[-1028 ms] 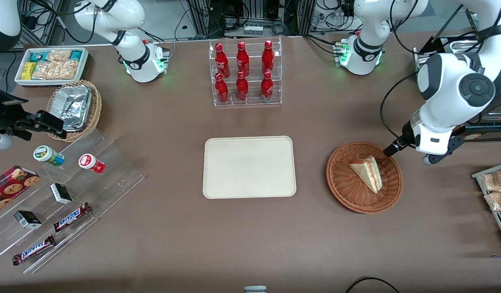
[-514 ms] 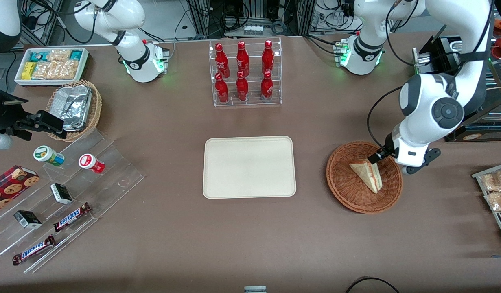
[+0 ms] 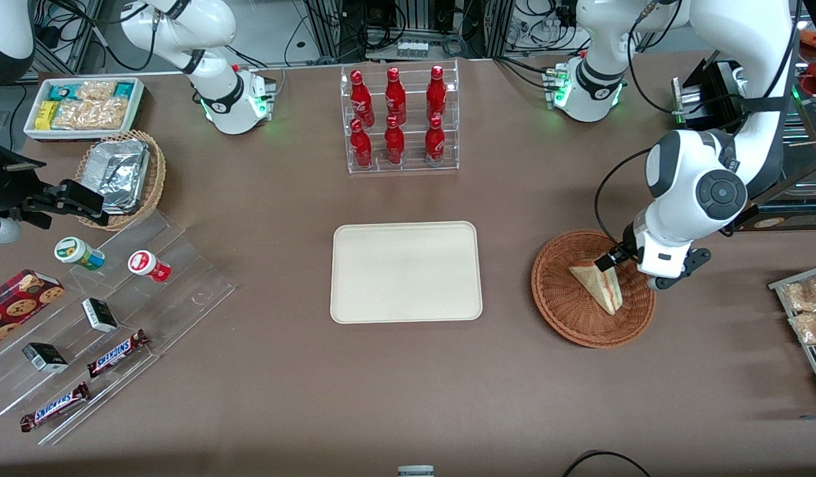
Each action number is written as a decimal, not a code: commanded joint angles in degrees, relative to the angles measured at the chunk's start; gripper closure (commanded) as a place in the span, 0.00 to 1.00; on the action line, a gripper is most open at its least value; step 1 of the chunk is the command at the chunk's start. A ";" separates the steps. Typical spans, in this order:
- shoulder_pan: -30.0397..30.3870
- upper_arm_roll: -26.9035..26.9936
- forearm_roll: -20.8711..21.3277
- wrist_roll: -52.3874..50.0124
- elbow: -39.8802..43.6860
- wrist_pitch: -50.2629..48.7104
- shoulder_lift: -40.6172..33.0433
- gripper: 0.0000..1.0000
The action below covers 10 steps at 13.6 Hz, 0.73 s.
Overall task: Place sandwich from basket to tray
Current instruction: 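Lower the open left gripper over the wrapped sandwich in the basket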
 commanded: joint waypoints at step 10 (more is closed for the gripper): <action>0.23 -0.09 0.25 0.34 2.42 6.53 7.56 0.00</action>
